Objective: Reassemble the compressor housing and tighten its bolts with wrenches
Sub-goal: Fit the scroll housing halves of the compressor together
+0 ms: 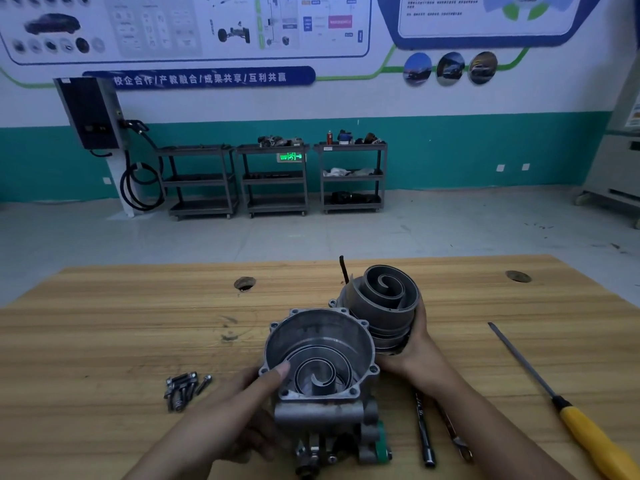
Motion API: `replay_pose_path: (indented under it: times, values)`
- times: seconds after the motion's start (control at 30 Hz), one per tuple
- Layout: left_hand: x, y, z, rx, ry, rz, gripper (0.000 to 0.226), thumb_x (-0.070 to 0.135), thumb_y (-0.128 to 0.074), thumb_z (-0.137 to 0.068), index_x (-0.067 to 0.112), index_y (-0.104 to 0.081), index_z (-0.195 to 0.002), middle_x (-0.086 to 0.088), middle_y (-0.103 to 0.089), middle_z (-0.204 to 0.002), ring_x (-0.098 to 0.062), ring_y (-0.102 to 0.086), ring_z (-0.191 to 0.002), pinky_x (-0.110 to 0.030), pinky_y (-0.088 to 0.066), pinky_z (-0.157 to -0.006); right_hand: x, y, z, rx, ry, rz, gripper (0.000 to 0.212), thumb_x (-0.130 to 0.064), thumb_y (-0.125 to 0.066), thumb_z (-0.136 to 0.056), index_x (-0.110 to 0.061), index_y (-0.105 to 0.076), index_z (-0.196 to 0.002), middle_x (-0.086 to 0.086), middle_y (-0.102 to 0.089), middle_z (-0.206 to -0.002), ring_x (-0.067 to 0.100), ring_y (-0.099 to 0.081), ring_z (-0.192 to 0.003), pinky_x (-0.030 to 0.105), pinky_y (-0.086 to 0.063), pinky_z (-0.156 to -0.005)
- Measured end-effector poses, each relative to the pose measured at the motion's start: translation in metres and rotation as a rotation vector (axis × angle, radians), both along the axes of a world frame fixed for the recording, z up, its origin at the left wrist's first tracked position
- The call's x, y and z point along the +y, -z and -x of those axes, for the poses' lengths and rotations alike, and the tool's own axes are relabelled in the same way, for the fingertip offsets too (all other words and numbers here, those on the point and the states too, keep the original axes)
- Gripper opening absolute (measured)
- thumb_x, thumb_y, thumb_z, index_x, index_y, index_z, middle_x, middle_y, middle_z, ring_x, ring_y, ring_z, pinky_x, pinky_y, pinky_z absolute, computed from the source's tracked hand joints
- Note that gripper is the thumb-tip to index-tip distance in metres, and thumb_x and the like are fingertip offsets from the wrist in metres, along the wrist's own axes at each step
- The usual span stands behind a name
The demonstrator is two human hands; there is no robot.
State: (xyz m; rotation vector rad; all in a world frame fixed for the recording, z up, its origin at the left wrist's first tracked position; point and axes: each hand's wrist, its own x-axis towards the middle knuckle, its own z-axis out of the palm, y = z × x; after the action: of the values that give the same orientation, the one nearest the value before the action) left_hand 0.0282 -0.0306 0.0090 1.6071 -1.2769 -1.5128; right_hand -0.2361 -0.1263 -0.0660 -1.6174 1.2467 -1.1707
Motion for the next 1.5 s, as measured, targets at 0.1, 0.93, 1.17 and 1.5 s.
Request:
replay_pose_path:
  times: [0.1, 0.93, 1.17, 1.5]
  values:
    - [-0.004, 0.003, 0.004, 0.161, -0.008, -0.076, 0.066, 0.056, -0.068, -0.056, 0.025, -0.054, -0.112, -0.025, -0.071, -0.082, -0.026, -0.064, -0.055, -0.017, -0.037, -0.044, 0.0, -0.001, 0.004, 0.051, -0.001, 0.022, 0.14, -0.036, -0.089, -0.053, -0.034, 0.014, -0.147, -0.01, -0.042, -0.143, 0.0, -0.044, -0.127, 0.013, -0.035, -0.103]
    - [0.025, 0.016, -0.019, 0.261, -0.19, 0.102, 0.009, 0.015, -0.057, -0.087, 0.008, -0.057, -0.092, -0.029, -0.064, -0.063, -0.023, -0.056, -0.038, -0.017, -0.038, -0.034, 0.041, -0.004, -0.011, 0.109, 0.01, 0.13, 0.127, -0.031, -0.089, -0.058, -0.039, 0.002, -0.146, -0.015, -0.047, -0.136, -0.006, -0.044, -0.124, 0.015, -0.037, -0.103]
    - [0.035, 0.016, -0.018, 0.299, -0.239, 0.114, 0.005, 0.017, -0.055, -0.088, 0.013, -0.053, -0.087, -0.025, -0.065, -0.062, -0.02, -0.057, -0.037, -0.015, -0.036, -0.034, 0.071, 0.002, -0.014, 0.1, 0.039, 0.119, 0.125, -0.037, -0.089, -0.055, -0.052, 0.001, -0.14, -0.02, -0.045, -0.135, -0.012, -0.041, -0.122, 0.005, -0.033, -0.097]
    - [0.061, 0.013, -0.022, 0.314, -0.237, 0.124, 0.005, 0.017, -0.055, -0.089, 0.012, -0.054, -0.091, -0.023, -0.063, -0.057, -0.02, -0.055, -0.036, -0.014, -0.037, -0.035, 0.105, -0.004, -0.02, 0.093, 0.038, 0.143, 0.114, -0.026, -0.089, -0.058, -0.052, -0.009, -0.135, -0.018, -0.045, -0.135, -0.009, -0.042, -0.123, 0.005, -0.034, -0.098]
